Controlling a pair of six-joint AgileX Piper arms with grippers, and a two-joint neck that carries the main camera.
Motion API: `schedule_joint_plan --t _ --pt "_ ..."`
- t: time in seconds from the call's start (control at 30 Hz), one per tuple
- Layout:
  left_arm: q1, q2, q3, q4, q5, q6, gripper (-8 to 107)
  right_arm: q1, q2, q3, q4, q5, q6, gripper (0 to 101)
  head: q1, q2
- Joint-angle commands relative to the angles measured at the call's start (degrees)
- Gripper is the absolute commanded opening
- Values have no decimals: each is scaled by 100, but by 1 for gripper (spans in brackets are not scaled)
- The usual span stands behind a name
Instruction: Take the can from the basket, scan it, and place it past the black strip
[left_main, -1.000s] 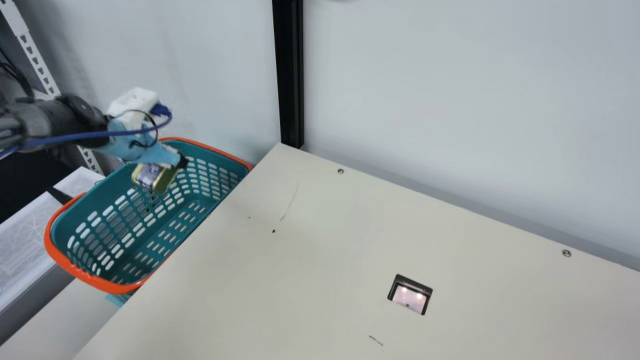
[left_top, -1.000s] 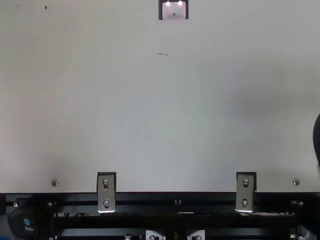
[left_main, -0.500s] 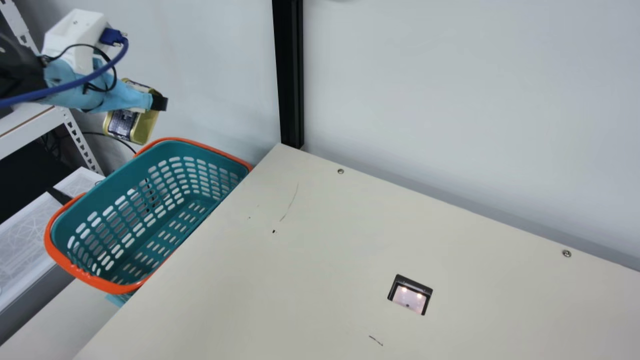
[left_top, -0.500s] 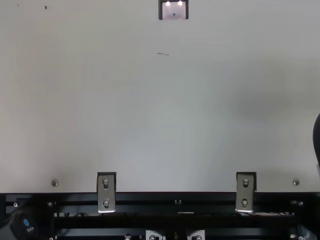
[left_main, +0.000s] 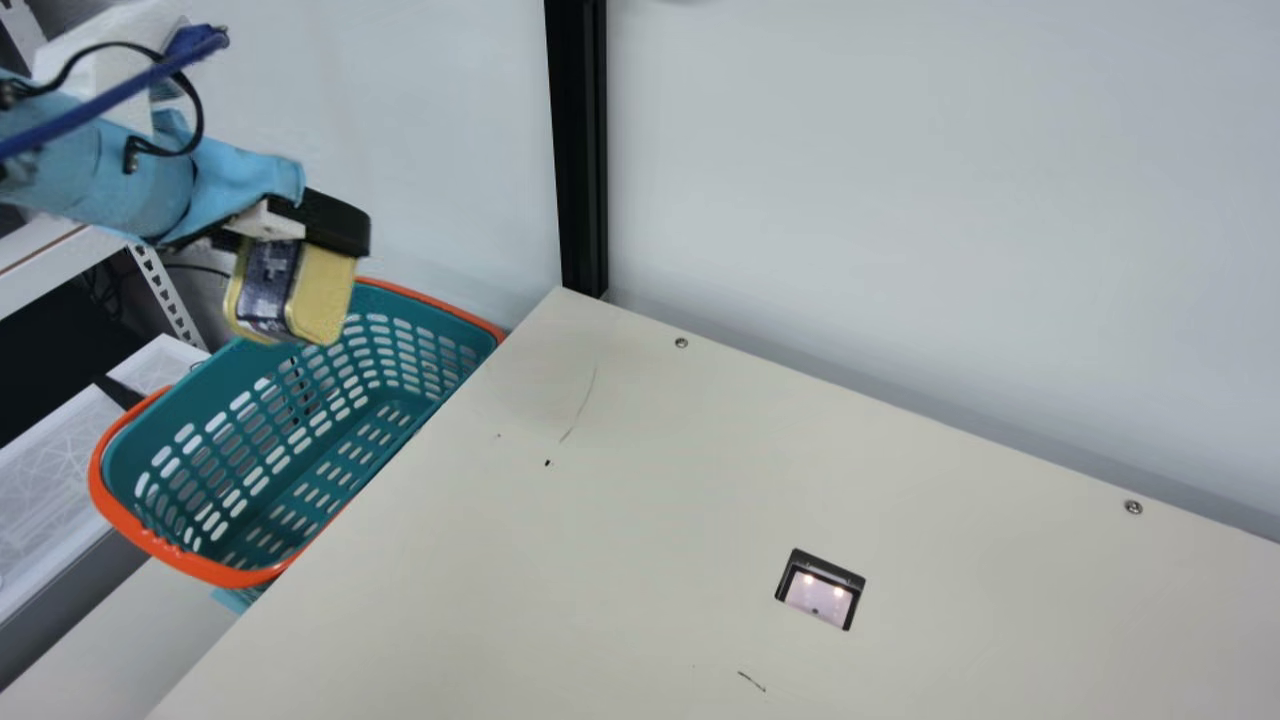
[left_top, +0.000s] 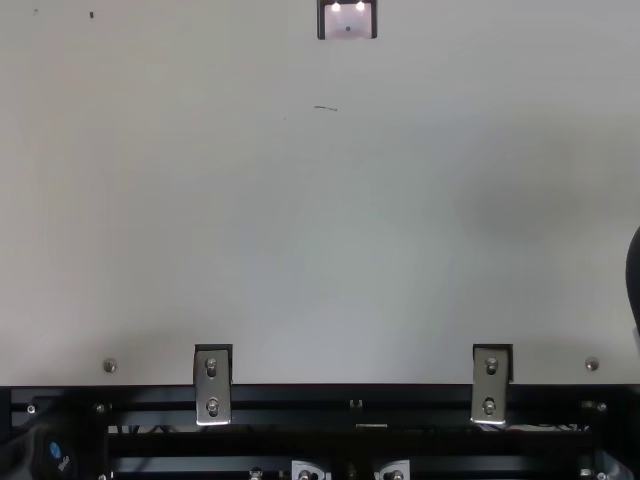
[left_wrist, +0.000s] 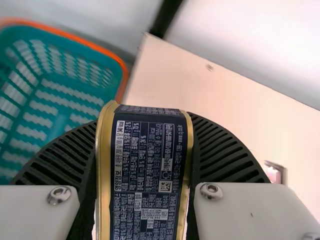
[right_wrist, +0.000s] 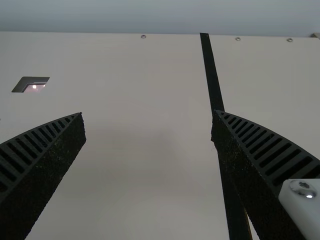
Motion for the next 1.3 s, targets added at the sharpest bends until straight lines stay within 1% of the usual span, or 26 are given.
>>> schedule_joint_plan --t 0.0,0.1,0.3,0.5,0.77,1.27 --pt "-113 -133 9 -57 474 -392 10 0 0 0 0 0 0 101 -245 111" --pt "-305 -275 34 -132 799 -703 10 0 0 0 0 0 0 101 -245 111" --pt "-921 -382 555 -487 799 -1348 10 0 0 0 0 0 0 101 -245 111" --pt "-1251 -448 904 -932 799 -1957 10 0 0 0 0 0 0 101 -245 111" --pt "-1300 -493 1111 -1503 799 -2536 10 0 0 0 0 0 0 101 -245 111" --pt "-880 -451 1168 -2658 799 -3076 10 0 0 0 0 0 0 101 -245 111"
